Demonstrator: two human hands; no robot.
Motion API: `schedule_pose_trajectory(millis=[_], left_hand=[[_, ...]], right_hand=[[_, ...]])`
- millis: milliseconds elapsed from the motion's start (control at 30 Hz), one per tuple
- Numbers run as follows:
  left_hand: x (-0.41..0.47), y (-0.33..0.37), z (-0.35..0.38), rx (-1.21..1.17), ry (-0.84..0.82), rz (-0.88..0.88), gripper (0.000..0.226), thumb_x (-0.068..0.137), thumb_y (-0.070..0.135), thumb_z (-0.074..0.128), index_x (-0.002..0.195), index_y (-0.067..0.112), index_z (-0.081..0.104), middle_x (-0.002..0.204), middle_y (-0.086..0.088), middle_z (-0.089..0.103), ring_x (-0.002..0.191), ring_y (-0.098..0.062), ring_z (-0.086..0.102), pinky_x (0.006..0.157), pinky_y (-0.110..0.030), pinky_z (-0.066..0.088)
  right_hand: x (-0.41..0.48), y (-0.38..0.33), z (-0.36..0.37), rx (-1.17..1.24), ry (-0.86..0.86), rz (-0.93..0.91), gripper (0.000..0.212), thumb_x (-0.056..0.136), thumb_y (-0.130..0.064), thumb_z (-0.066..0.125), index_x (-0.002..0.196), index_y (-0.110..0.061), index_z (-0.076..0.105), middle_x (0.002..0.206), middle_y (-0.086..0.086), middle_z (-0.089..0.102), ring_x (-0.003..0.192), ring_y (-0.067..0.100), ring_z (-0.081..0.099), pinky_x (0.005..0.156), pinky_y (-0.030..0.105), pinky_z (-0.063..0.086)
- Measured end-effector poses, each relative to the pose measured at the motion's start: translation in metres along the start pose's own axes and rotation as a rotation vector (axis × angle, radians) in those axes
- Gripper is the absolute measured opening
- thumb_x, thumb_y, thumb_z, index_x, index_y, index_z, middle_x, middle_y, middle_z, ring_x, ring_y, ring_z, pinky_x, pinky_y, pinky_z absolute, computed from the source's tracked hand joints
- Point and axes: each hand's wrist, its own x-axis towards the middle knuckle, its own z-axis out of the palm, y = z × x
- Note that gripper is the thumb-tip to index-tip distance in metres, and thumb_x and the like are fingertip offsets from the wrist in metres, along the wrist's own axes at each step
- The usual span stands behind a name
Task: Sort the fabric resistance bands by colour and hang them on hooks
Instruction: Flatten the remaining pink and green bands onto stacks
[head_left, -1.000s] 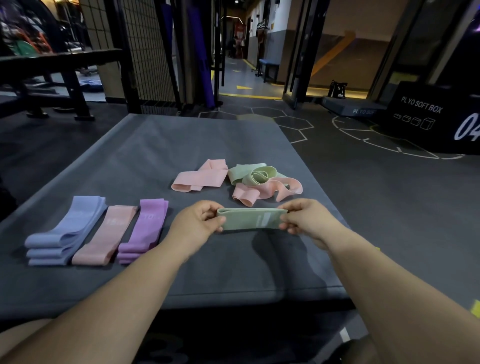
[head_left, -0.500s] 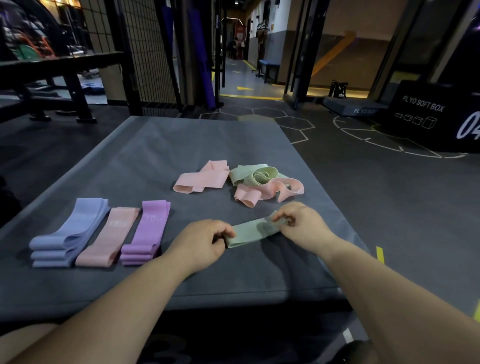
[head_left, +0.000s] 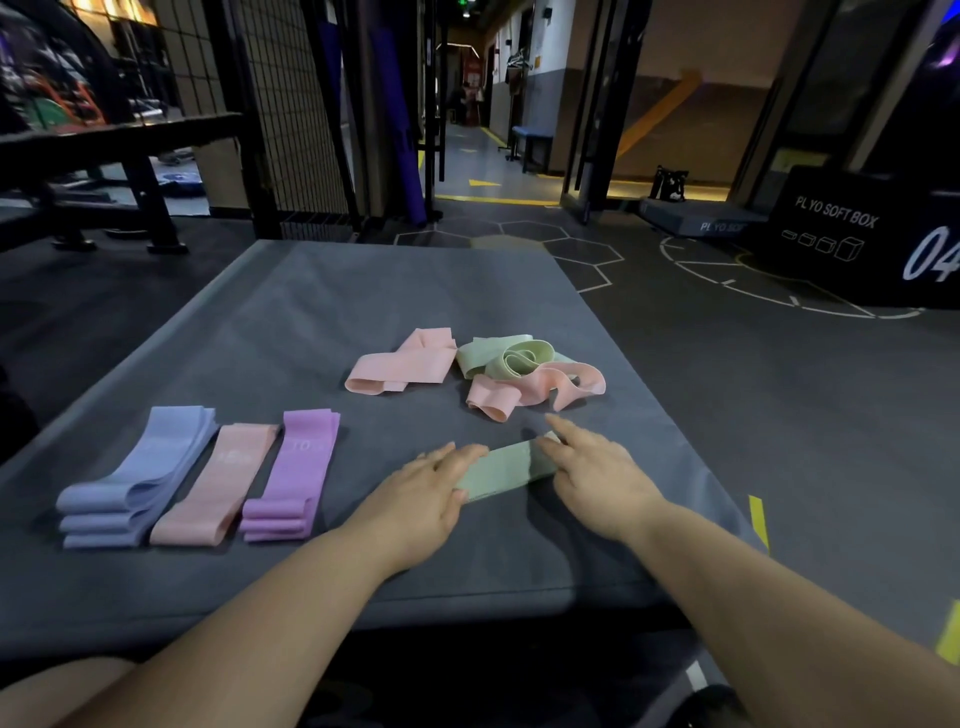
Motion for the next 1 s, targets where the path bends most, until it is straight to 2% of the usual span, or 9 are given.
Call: schedule_pose_trajectory(millis=[133,200,267,333,400,467,600,833,1000], left_hand=[[-0.0012,0.0025,-0.0042,0.158,-0.064,0.060,0.051,0.105,0.023,0.025,0.154,0.026,0.015,0.162,0.008,0.010,0.149,-0.012,0.007,0.121,-0.030,0.007],[-0.0034,0.0015,-0.0033,0.203,-0.082,0.070,0.053,0.103,0.036,0.017,0.155,0.027,0.012,0.162,0.013,0.004,0.149,-0.010,0.003,0.121,-0.030,0.003],[-0.0051,-0.0016,-0.0014,0.232,-0.102,0.066,0.062,0.095,0.046,0.009,0.155,0.029,0.010,0.161,0.015,0.000,0.149,-0.008,0.000,0.121,-0.030,0.000],[-0.0048,-0.0040,-0.0012,0.252,-0.122,0.063,0.057,0.101,0.047,0.014,0.155,0.029,0.006,0.161,0.016,-0.002,0.149,-0.007,-0.003,0.121,-0.030,-0.002],[-0.0054,-0.0031,-0.0020,0.265,-0.131,0.061,0.058,0.103,0.046,0.023,0.155,0.029,0.003,0.161,0.016,-0.005,0.148,-0.006,-0.006,0.121,-0.031,-0.003],[-0.0064,-0.0014,-0.0033,0.281,-0.149,0.056,0.059,0.103,0.047,0.023,0.154,0.029,0.000,0.161,0.016,-0.007,0.148,-0.006,-0.008,0.121,-0.031,-0.005],[-0.0071,0.0004,-0.0047,0.309,-0.189,0.044,0.060,0.103,0.048,0.020,0.154,0.029,-0.006,0.160,0.015,-0.011,0.148,-0.006,-0.010,0.120,-0.032,-0.006],[-0.0071,0.0001,-0.0047,0.273,-0.193,0.032,0.061,0.102,0.051,0.021,0.153,0.031,-0.005,0.160,0.017,-0.010,0.147,-0.005,-0.009,0.120,-0.032,-0.007],[-0.0063,0.0042,-0.0085,0.101,-0.155,-0.020,0.051,0.103,0.047,0.018,0.153,0.038,0.008,0.160,0.019,0.005,0.148,-0.003,0.000,0.120,-0.030,-0.003]], right_hand=[[-0.0064,0.0011,0.0051,-0.040,-0.061,-0.018,0.056,0.104,-0.045,0.025,0.156,-0.027,0.014,0.164,-0.009,0.003,0.151,0.012,0.000,0.119,0.036,0.009],[-0.0082,0.0026,0.0072,-0.032,-0.088,-0.010,0.066,0.100,-0.058,0.020,0.157,-0.028,0.007,0.164,-0.009,-0.002,0.151,0.012,-0.007,0.121,0.037,0.003],[-0.0087,0.0030,0.0087,-0.034,-0.106,-0.005,0.083,0.087,-0.073,0.007,0.157,-0.027,0.002,0.164,-0.008,-0.006,0.150,0.012,-0.011,0.123,0.038,0.000],[-0.0093,0.0024,0.0082,-0.024,-0.113,0.005,0.101,0.071,-0.079,-0.006,0.157,-0.026,-0.001,0.164,-0.008,-0.008,0.150,0.012,-0.013,0.123,0.037,-0.002],[-0.0093,0.0023,0.0084,-0.025,-0.117,0.009,0.099,0.073,-0.078,-0.004,0.157,-0.026,-0.002,0.164,-0.008,-0.009,0.150,0.012,-0.013,0.123,0.038,-0.003],[-0.0088,0.0022,0.0080,-0.025,-0.123,0.009,0.096,0.076,-0.077,-0.002,0.157,-0.025,-0.003,0.164,-0.008,-0.008,0.150,0.012,-0.012,0.123,0.038,-0.004],[-0.0080,0.0027,0.0084,-0.047,-0.132,0.008,0.073,0.098,-0.063,0.018,0.157,-0.025,-0.001,0.164,-0.007,-0.006,0.150,0.012,-0.010,0.122,0.037,-0.004],[-0.0063,0.0026,0.0096,-0.051,-0.155,0.022,0.073,0.098,-0.061,0.020,0.157,-0.024,-0.003,0.164,-0.007,-0.008,0.150,0.010,-0.009,0.122,0.037,-0.005],[-0.0036,0.0035,0.0084,-0.033,-0.183,0.023,0.074,0.098,-0.062,0.023,0.157,-0.025,-0.005,0.163,-0.008,-0.012,0.150,0.009,-0.011,0.121,0.037,-0.007]])
